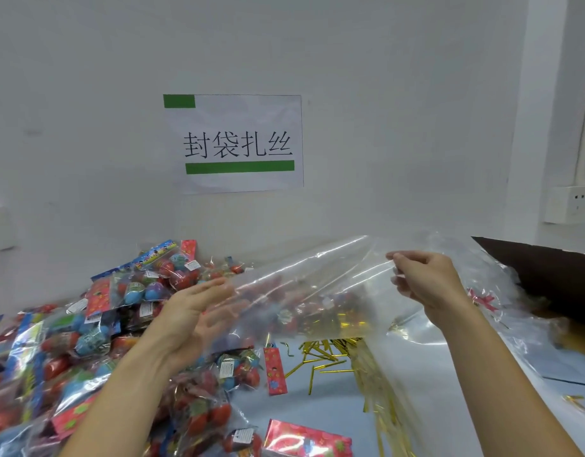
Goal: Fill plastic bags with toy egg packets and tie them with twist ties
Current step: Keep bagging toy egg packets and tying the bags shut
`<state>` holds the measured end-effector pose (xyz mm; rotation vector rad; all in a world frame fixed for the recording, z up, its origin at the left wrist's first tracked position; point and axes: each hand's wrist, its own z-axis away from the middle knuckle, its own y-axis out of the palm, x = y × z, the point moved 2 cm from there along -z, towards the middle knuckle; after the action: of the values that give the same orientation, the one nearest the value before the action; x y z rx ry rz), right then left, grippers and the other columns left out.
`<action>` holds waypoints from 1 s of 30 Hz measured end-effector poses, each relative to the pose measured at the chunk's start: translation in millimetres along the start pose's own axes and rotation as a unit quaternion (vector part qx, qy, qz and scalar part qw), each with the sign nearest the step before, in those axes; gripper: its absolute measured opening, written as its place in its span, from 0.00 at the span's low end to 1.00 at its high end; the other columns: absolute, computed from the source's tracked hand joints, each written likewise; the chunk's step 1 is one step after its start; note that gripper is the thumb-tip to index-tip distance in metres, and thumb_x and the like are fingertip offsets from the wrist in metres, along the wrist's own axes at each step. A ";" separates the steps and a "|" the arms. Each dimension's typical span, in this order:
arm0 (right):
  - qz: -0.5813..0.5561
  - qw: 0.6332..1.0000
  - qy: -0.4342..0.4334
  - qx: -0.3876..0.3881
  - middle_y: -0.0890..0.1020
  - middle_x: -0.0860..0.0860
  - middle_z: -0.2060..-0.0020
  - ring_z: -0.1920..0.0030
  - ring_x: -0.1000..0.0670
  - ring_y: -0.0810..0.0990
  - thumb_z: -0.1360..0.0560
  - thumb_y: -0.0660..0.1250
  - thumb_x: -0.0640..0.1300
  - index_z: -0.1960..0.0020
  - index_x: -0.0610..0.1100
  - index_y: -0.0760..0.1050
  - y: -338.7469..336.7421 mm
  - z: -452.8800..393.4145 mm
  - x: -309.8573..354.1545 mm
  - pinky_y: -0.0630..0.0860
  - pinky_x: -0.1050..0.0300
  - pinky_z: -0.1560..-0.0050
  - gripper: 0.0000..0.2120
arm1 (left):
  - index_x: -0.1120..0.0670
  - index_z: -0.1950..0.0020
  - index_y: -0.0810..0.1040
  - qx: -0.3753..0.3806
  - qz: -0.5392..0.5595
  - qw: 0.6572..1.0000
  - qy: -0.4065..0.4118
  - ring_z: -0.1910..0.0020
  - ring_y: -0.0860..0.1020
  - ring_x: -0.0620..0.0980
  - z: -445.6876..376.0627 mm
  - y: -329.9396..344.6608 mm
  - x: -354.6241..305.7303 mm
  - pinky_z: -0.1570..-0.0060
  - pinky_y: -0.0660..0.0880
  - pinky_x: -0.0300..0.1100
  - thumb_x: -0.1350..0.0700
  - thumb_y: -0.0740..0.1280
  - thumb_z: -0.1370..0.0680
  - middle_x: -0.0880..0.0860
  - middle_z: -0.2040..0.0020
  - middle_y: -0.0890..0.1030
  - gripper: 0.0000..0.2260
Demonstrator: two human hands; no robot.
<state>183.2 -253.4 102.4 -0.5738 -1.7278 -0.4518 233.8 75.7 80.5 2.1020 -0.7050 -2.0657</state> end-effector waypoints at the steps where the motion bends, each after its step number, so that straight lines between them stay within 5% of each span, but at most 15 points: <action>1: 0.010 1.000 -0.001 -0.002 0.80 0.48 0.62 0.66 0.51 0.78 0.19 0.64 0.39 0.53 0.45 0.83 0.4 -1.0 -0.6 0.76 0.60 0.63 0.09 | 0.63 0.43 0.82 -0.005 -0.044 0.999 -0.005 0.53 0.86 0.54 -0.3 1.2 1.8 0.64 0.82 0.41 0.61 0.73 0.29 0.59 0.47 0.86 0.15; 5: 0.071 0.997 -0.006 -0.037 0.82 0.47 0.62 0.64 0.48 0.80 0.22 0.69 0.43 0.48 0.41 0.82 1.0 -4.9 -5.6 0.78 0.52 0.57 0.06 | 0.66 0.45 0.81 -0.029 -0.107 0.994 -0.004 0.57 0.86 0.51 -3.1 1.3 5.9 0.63 0.82 0.39 0.68 0.72 0.30 0.60 0.51 0.86 0.14; 10: 0.216 0.973 -0.021 -0.084 0.83 0.42 0.46 0.45 0.40 0.80 0.21 0.67 0.44 0.39 0.42 0.79 3.7 2.5 -4.8 0.76 0.46 0.39 0.12 | 0.67 0.41 0.77 -0.041 -0.078 0.996 -0.004 0.55 0.85 0.57 -1.1 2.3 5.3 0.56 0.84 0.43 0.75 0.71 0.31 0.65 0.50 0.85 0.19; 14: 0.369 0.924 -0.030 -0.092 0.72 0.36 0.34 0.34 0.34 0.70 0.19 0.64 0.45 0.29 0.38 0.68 20.1 12.7 1.9 0.69 0.44 0.36 0.21 | 0.63 0.47 0.81 -0.099 -0.137 0.983 0.065 0.63 0.85 0.51 4.0 12.4 4.0 0.66 0.80 0.37 0.62 0.78 0.39 0.59 0.59 0.86 0.21; 19: 0.401 0.905 -0.102 -0.096 0.68 0.38 0.35 0.35 0.35 0.68 0.20 0.63 0.45 0.30 0.41 0.68 48.6 33.2 19.6 0.68 0.43 0.37 0.20 | 0.54 0.48 0.81 -0.161 -0.239 0.944 0.160 0.66 0.84 0.43 5.5 21.5 2.7 0.67 0.76 0.36 0.56 0.77 0.29 0.51 0.64 0.86 0.11; 22: 0.293 0.940 -0.173 -0.024 0.80 0.47 0.47 0.45 0.45 0.79 0.21 0.65 0.44 0.38 0.45 0.78 66.5 48.0 33.9 0.74 0.50 0.41 0.13 | 0.53 0.47 0.78 -0.150 -0.227 0.941 0.202 0.62 0.85 0.43 8.7 27.2 3.0 0.63 0.77 0.33 0.67 0.75 0.27 0.49 0.62 0.86 0.14; 25: 0.191 0.953 -0.162 0.173 0.85 0.51 0.64 0.60 0.49 0.84 0.23 0.68 0.47 0.55 0.48 0.85 86.6 64.0 40.7 0.81 0.50 0.53 0.07 | 0.56 0.48 0.76 -0.149 -0.200 0.937 0.244 0.61 0.85 0.46 13.4 37.9 1.2 0.62 0.80 0.36 0.69 0.77 0.30 0.53 0.63 0.86 0.17; 27: 0.213 0.924 -0.170 0.268 0.87 0.51 0.63 0.58 0.50 0.86 0.23 0.69 0.52 0.55 0.48 0.86 99.2 72.6 39.3 0.81 0.50 0.52 0.10 | 0.57 0.49 0.75 -0.146 -0.193 0.932 0.271 0.63 0.84 0.48 15.4 46.5 1.0 0.62 0.81 0.39 0.66 0.79 0.32 0.55 0.65 0.86 0.18; 30: 0.178 0.923 -0.168 0.297 0.87 0.49 0.61 0.56 0.48 0.87 0.23 0.71 0.51 0.53 0.45 0.86 110.0 77.5 33.2 0.82 0.48 0.49 0.10 | 0.57 0.51 0.74 -0.133 -0.184 0.931 0.285 0.66 0.84 0.52 16.9 57.7 4.6 0.66 0.80 0.46 0.63 0.79 0.31 0.56 0.66 0.85 0.17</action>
<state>182.2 -115.6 116.9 -0.5179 -1.9069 0.4503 203.0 26.8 97.9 2.6062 0.0522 -1.4248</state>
